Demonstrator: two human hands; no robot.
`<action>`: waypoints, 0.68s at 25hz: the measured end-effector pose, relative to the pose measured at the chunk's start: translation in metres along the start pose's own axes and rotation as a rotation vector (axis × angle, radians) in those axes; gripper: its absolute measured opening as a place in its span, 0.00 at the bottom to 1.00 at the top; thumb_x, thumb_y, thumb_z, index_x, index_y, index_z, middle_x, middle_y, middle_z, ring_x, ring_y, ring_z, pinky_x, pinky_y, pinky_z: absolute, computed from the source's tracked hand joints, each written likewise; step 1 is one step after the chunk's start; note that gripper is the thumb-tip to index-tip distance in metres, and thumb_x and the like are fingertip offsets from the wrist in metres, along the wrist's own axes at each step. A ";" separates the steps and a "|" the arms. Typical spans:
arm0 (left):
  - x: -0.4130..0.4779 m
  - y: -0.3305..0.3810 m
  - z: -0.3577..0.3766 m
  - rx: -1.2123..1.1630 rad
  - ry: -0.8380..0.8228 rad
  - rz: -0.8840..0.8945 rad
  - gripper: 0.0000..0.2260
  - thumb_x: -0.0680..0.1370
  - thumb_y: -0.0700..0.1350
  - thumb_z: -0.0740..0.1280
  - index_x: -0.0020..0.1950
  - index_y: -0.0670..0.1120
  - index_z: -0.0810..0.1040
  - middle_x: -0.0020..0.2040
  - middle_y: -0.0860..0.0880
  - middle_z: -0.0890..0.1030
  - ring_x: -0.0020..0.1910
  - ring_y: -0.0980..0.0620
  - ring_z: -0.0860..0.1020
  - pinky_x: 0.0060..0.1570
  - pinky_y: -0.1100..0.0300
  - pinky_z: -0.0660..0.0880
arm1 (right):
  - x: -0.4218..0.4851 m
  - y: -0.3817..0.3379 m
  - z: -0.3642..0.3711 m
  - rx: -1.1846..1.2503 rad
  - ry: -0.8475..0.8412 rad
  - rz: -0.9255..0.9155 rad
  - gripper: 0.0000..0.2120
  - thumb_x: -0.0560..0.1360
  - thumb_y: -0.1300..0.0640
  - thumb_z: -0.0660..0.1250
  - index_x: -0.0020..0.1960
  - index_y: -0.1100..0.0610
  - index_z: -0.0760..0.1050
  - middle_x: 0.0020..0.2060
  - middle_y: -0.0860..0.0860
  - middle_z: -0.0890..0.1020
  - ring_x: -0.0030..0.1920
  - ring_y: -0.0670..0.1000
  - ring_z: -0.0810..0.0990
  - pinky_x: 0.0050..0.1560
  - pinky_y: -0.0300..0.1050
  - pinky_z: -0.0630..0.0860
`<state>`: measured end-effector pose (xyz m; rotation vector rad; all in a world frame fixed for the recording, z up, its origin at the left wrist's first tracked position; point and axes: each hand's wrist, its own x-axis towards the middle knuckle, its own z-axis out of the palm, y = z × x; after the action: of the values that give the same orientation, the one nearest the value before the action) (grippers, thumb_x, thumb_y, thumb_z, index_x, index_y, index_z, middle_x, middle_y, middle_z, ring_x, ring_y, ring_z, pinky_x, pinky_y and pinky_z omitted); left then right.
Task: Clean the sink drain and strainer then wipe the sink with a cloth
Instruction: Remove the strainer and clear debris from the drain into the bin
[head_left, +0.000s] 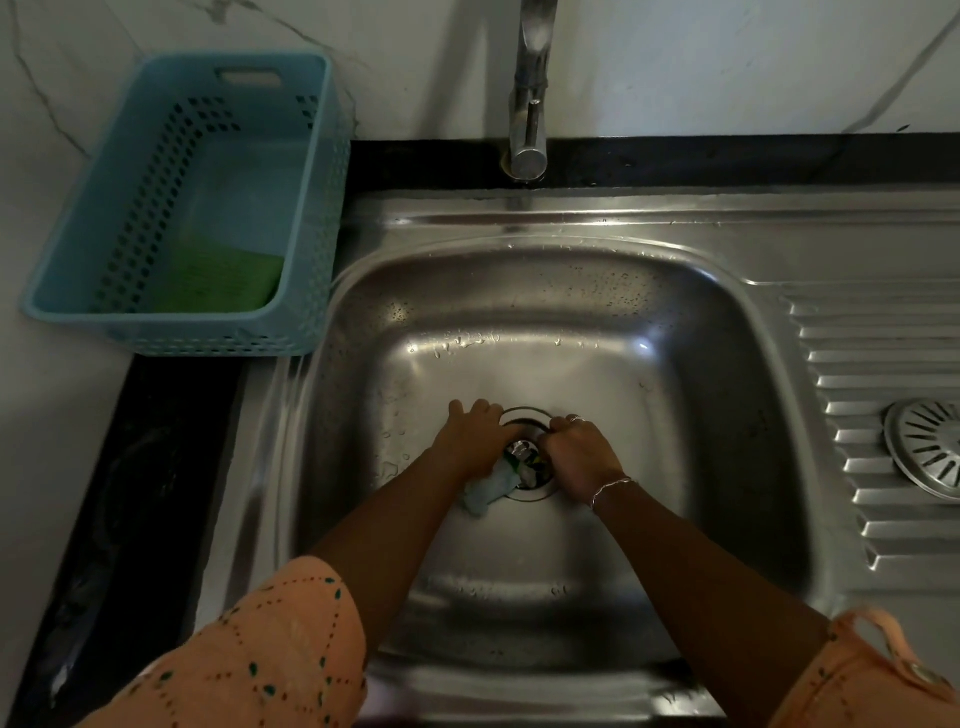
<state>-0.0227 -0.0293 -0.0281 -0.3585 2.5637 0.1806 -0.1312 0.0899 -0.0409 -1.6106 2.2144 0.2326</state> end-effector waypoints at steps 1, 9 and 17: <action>0.001 0.000 0.000 0.020 0.007 0.010 0.28 0.73 0.43 0.67 0.71 0.53 0.61 0.65 0.42 0.68 0.65 0.42 0.65 0.61 0.43 0.63 | 0.000 0.000 0.000 -0.004 0.004 0.000 0.19 0.77 0.58 0.56 0.68 0.53 0.67 0.55 0.56 0.78 0.57 0.59 0.75 0.57 0.50 0.72; -0.005 0.002 0.001 -0.030 0.143 0.008 0.12 0.75 0.39 0.62 0.58 0.45 0.75 0.59 0.43 0.72 0.60 0.44 0.68 0.57 0.47 0.64 | -0.003 0.003 -0.003 0.002 0.035 0.035 0.15 0.76 0.61 0.56 0.59 0.60 0.76 0.54 0.58 0.79 0.55 0.61 0.76 0.56 0.51 0.73; -0.035 -0.004 -0.002 -0.078 0.346 0.119 0.15 0.73 0.40 0.63 0.59 0.44 0.73 0.58 0.42 0.73 0.58 0.43 0.70 0.56 0.51 0.64 | -0.012 0.006 -0.016 0.066 0.121 0.080 0.12 0.74 0.61 0.60 0.53 0.59 0.78 0.49 0.58 0.80 0.51 0.59 0.77 0.52 0.49 0.74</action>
<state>0.0064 -0.0259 -0.0076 -0.2862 2.9288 0.2843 -0.1367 0.0965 -0.0218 -1.5397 2.3543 0.0851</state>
